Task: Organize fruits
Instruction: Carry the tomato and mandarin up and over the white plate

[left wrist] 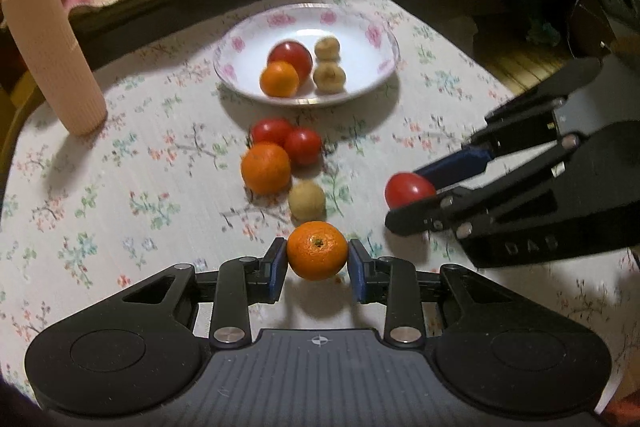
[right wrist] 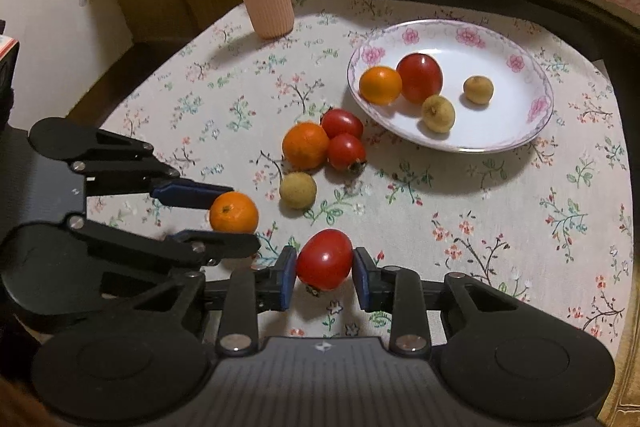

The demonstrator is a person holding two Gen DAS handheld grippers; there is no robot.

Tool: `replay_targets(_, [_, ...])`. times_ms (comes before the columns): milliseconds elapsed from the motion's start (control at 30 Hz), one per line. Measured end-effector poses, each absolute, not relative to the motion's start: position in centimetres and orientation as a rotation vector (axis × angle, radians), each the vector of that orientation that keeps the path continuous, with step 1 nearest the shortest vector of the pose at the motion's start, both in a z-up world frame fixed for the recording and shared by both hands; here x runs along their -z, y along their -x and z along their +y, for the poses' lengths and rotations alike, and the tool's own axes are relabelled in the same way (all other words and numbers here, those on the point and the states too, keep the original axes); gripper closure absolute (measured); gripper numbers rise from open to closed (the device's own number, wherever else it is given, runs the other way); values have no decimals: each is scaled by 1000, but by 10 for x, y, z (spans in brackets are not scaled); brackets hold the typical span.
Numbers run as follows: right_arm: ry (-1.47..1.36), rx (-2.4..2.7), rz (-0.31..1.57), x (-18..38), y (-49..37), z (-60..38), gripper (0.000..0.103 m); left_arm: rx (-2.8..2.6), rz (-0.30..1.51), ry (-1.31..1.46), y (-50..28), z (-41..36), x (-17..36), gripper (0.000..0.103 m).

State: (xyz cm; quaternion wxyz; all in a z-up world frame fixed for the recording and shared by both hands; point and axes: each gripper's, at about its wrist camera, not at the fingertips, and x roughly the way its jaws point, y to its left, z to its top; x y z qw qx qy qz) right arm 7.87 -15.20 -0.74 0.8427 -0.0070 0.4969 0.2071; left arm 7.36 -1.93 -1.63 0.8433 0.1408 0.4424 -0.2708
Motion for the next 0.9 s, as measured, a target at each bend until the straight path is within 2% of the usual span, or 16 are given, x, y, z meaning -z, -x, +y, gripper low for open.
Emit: replay_targets(900, [-87, -279, 897, -42, -116, -188, 70, 510, 770, -287, -123, -54, -29, 64])
